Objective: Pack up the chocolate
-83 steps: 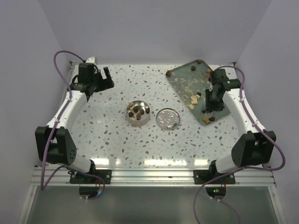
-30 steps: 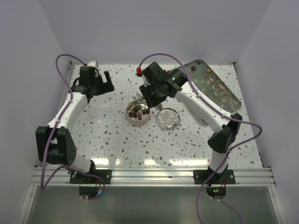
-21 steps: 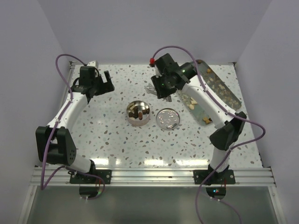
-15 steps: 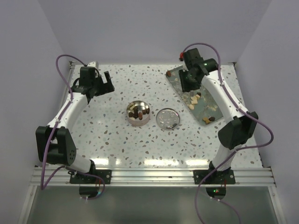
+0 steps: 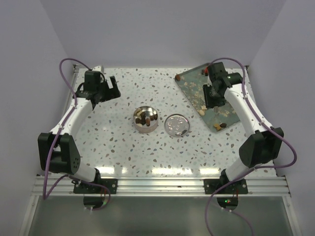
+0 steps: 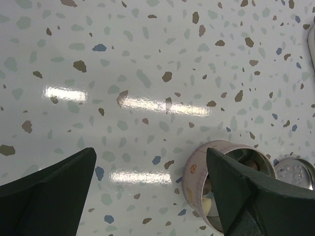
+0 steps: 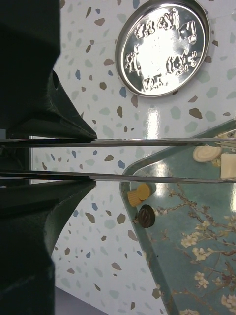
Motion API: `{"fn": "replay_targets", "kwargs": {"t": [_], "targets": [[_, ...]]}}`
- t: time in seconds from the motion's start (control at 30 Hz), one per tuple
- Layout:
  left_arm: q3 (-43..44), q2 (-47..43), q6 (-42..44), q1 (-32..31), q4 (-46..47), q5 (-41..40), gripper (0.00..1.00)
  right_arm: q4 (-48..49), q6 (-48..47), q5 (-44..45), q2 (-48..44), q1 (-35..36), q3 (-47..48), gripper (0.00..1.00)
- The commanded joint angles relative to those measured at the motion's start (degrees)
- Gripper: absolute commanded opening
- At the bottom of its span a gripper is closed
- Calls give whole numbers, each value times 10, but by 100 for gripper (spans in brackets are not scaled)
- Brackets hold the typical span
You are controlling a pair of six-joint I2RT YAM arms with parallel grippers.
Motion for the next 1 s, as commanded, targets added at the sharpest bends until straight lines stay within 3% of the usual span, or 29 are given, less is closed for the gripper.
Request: {"fn": "replay_targets", "kwargs": {"t": [0.0,0.97], "targets": [[-3,-10,5,-1,13,7,100,28,-11,10,-13,-8,2,39],[-13,-9,3,-1,14,3,100,51,-10,-7,-13,-21,-55,44]]}}
